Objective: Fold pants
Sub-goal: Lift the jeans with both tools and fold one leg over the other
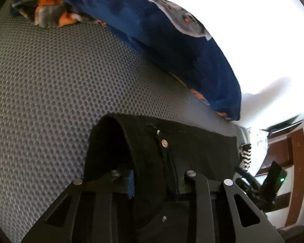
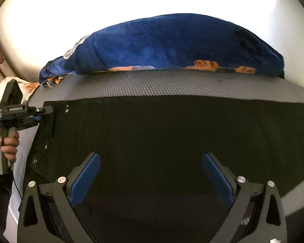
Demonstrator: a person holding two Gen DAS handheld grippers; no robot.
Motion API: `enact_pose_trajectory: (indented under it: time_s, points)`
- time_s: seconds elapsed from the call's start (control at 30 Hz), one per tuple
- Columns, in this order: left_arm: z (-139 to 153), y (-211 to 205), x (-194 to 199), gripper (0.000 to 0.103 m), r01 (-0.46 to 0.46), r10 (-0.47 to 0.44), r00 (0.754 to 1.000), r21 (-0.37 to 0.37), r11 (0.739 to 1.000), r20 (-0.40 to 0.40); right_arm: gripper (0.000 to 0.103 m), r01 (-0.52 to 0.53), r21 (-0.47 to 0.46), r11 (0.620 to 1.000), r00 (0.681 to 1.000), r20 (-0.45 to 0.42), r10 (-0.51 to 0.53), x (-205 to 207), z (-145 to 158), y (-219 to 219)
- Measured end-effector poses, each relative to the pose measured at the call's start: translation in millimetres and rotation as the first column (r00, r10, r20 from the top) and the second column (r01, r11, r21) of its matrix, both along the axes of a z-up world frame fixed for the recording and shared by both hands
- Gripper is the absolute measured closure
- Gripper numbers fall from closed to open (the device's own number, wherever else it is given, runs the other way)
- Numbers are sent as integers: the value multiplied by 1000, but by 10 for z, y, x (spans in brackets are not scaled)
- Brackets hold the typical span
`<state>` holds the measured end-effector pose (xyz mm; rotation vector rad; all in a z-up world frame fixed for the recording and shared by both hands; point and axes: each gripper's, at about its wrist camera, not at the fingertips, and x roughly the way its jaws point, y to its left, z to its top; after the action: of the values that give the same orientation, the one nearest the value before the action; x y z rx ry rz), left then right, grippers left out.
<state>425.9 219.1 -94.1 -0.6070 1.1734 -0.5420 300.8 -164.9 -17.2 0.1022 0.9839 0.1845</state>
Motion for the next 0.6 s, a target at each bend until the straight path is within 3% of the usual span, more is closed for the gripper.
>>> enact_pose_trajectory:
  time_s: [0.2,0.23,0.3,0.43,0.6]
  points:
    - [-91,-118,182,74,-56,56,998,-48,997,-10,3,-60,5,998,998,15,60,241,-40,26]
    - [-86,-143,172,79,-70,70,998,-57,996,-1,3,-71,5,997,997,14,71,276,-47,27]
    - [-20,-258,135,95,-66,66,997,-2,998,44,3,-110,19,994,994,15,109,353,-58,22]
    - [299,-387,-70,95,-47,50,988,-24,999,148,3,-189,12,982,982,8,189,530,-79,-27]
    - [850,-580,-476,95,43,-32,950,-29,999,312,3,-338,-30,941,941,-1,339,771,-68,-107]
